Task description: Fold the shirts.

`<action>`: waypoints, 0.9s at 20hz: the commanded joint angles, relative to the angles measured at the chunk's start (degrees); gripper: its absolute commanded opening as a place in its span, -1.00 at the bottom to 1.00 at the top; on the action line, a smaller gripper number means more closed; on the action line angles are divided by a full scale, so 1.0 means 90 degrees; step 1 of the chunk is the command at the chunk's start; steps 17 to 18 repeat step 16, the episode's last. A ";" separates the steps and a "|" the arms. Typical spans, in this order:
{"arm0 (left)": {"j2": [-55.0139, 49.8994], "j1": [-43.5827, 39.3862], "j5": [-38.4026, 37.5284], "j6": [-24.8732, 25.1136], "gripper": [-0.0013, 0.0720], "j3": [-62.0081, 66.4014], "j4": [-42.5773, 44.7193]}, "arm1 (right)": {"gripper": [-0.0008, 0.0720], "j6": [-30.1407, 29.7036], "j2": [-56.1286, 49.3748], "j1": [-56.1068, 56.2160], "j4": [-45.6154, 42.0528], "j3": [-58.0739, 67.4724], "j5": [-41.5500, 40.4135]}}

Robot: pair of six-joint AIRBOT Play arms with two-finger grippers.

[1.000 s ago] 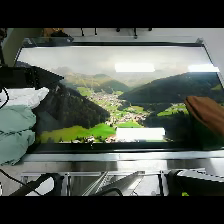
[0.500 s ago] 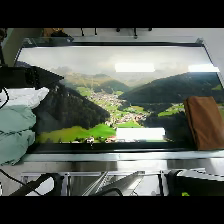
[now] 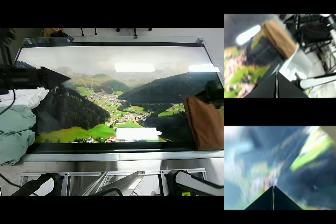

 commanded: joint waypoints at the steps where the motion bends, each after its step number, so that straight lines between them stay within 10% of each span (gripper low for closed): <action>1: 0.0797 -0.1134 0.0763 -0.0614 -0.93 -0.1392 0.1576 | -0.93 -0.0214 0.1396 0.2042 -0.0301 -0.2271 -0.0896; 7: 0.1984 -0.2671 0.2523 -0.1032 -0.92 -0.3888 0.1926 | -0.93 -0.0206 0.2229 0.3874 -0.0017 -0.3963 -0.1707; 18: 0.2373 -0.2718 0.2667 -0.1037 -0.92 -0.4398 0.1863 | -0.93 -0.0206 0.2234 0.4041 -0.0015 -0.3963 -0.1039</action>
